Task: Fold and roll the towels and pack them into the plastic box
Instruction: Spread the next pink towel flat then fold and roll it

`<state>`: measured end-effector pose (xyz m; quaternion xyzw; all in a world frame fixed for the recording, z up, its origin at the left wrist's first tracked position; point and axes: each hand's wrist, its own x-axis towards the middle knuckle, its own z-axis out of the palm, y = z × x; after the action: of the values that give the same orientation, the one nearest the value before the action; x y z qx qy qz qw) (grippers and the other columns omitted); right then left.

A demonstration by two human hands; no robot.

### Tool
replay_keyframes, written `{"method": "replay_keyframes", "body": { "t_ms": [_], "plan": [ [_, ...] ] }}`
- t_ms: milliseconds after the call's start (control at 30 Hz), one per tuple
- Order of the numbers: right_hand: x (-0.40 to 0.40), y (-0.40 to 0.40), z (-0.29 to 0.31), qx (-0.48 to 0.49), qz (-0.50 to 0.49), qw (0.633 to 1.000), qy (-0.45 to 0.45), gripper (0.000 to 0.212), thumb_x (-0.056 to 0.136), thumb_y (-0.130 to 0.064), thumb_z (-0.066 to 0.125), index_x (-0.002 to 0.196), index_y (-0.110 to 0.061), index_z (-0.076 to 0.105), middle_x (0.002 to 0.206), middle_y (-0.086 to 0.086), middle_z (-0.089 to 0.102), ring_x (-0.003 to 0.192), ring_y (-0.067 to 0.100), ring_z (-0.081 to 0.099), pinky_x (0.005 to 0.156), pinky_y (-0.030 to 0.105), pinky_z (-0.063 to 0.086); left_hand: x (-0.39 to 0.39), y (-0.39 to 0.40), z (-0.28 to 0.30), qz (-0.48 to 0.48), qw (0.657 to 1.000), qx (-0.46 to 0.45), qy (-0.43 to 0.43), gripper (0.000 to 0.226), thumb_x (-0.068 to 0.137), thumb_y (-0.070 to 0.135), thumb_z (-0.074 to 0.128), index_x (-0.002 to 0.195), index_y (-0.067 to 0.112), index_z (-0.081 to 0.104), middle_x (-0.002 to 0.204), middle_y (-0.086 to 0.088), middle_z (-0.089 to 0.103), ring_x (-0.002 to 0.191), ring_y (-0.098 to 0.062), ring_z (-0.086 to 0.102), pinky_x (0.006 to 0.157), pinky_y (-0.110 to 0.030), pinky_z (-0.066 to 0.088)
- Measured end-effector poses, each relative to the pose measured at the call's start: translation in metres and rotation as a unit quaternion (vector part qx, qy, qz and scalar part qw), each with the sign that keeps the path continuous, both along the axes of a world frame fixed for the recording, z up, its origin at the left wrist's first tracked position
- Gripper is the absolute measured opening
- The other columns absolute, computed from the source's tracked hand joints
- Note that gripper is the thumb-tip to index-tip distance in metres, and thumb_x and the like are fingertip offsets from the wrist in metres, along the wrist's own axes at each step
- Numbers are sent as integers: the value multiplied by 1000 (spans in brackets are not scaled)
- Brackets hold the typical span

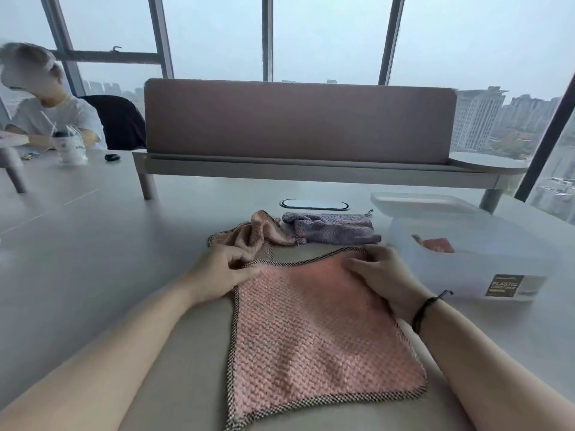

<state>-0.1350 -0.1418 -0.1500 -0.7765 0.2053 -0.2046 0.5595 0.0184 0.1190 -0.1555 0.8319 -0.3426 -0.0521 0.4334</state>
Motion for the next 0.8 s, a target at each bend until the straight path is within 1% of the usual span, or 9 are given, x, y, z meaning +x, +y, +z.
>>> {"method": "replay_keyframes", "body": {
  "t_ms": [133, 200, 267, 367, 500, 567, 633, 700, 800],
  "plan": [
    [3, -1, -1, -155, -68, 985, 15, 24, 82, -26, 75, 74, -4, 67, 60, -3, 58, 52, 9, 47, 42, 14, 33, 3, 3, -3, 86, 995, -9, -55, 8, 81, 32, 80, 82, 25, 77, 84, 15, 72, 78, -5, 64, 69, -22, 44],
    [3, -4, -4, -154, -76, 985, -13, 17, 84, -26, 75, 74, -12, 71, 64, -3, 63, 56, 7, 51, 45, 12, 36, 9, 4, -5, 109, 991, -8, -73, 7, 82, 33, 79, 82, 26, 77, 82, 16, 73, 78, -6, 65, 67, -21, 44],
    [3, -4, -3, -138, -72, 987, -42, 12, 83, -23, 76, 75, -16, 74, 65, -4, 65, 55, 3, 51, 49, 11, 38, 15, 5, -6, 124, 989, -10, -84, 8, 83, 33, 78, 88, 26, 78, 93, 15, 75, 87, -7, 67, 77, -24, 48],
    [5, -4, -5, -142, -68, 986, -45, 15, 81, -22, 79, 68, -24, 73, 57, -4, 56, 53, 9, 46, 52, 23, 38, 17, 5, -6, 108, 989, -29, -95, 13, 83, 27, 78, 96, 23, 78, 112, 14, 70, 100, -7, 66, 91, -22, 47],
    [2, -6, -4, -112, -67, 990, -56, 20, 80, -22, 80, 65, -30, 71, 55, -4, 50, 54, 11, 41, 52, 25, 33, 13, 4, -4, 129, 980, -71, -135, 14, 78, 18, 82, 91, 21, 78, 84, 16, 66, 72, -1, 61, 70, -11, 45],
    [-1, -7, -4, -84, -61, 992, -65, 19, 79, -19, 81, 66, -31, 74, 55, -6, 48, 54, 10, 38, 50, 23, 31, 10, 6, -2, 105, 985, -114, -71, 12, 79, 13, 81, 89, 19, 78, 60, 18, 61, 53, 3, 53, 55, -6, 38],
    [-6, -5, -3, -62, -39, 995, -63, 15, 80, -15, 80, 73, -28, 78, 57, -3, 56, 54, 11, 43, 53, 23, 33, 6, 12, 4, 44, 987, -152, 27, 9, 79, 7, 79, 85, 13, 78, 47, 14, 56, 39, 0, 43, 44, -10, 34],
    [-14, -2, 2, -41, 8, 998, -48, 14, 83, -6, 74, 79, -19, 78, 55, -4, 62, 47, 5, 49, 50, 17, 37, 4, 22, 11, -14, 981, -152, 118, 8, 75, 13, 84, 80, 13, 78, 46, 8, 59, 35, -6, 42, 37, -16, 31],
    [-28, 1, 10, -49, 80, 995, -17, 8, 87, -10, 71, 82, -7, 76, 45, -12, 59, 40, -2, 48, 43, 6, 32, 5, 37, 18, -91, 979, -78, 163, 37, 57, 39, 90, 82, 14, 79, 60, -11, 67, 42, -11, 51, 36, -17, 29]
  ]
}}
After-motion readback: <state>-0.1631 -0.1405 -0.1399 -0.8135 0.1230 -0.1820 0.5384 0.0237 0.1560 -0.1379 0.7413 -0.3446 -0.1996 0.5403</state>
